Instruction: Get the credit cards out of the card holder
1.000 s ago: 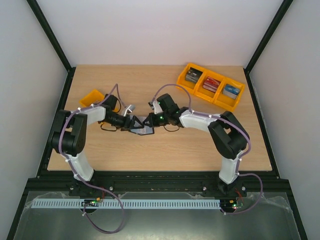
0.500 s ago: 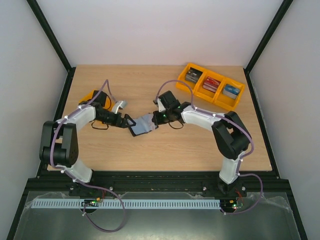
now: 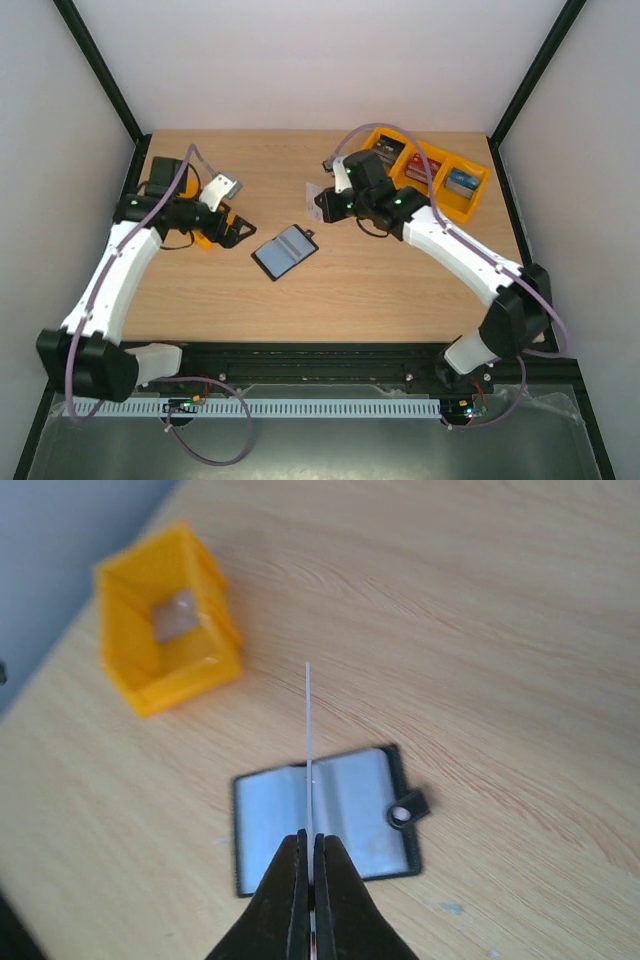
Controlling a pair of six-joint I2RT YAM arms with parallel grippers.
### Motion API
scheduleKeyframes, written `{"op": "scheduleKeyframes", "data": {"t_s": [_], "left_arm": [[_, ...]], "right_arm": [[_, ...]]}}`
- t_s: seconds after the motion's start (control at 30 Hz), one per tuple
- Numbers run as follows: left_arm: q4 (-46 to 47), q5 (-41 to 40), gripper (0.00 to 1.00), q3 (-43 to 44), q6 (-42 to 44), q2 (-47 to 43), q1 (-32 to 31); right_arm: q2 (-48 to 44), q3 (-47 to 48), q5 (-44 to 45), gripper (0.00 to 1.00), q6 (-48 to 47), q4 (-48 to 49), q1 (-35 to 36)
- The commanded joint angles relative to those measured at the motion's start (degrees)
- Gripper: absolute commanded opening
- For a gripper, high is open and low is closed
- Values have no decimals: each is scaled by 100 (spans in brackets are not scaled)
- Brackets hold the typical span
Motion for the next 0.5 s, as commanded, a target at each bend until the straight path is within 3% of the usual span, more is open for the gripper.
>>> {"op": "scheduleKeyframes", "data": {"t_s": [0.0,0.13,0.23,0.33,0.47], "left_arm": [[-1216,-1066,99,1221,876,-827,-379],[-1575,-1911,100,2125,1240,-1448,-590],[-270,-2869,100,1900,1741,-2584,-648],[1806,-2581,99,714,3640,-3965,-649],[4240,-1841,100,-1785,7023,-5323,-542]], "right_arm": [[-755,492,-1001,2,-455,-296,75],[-1295,491,-1223,2,-730,-329,339],[-1471,454,-2034,2,-808,-418,513],[-1563,519,-2244,2,-826,-598,678],[-1673,429,-2509,2,-761,-524,752]]}}
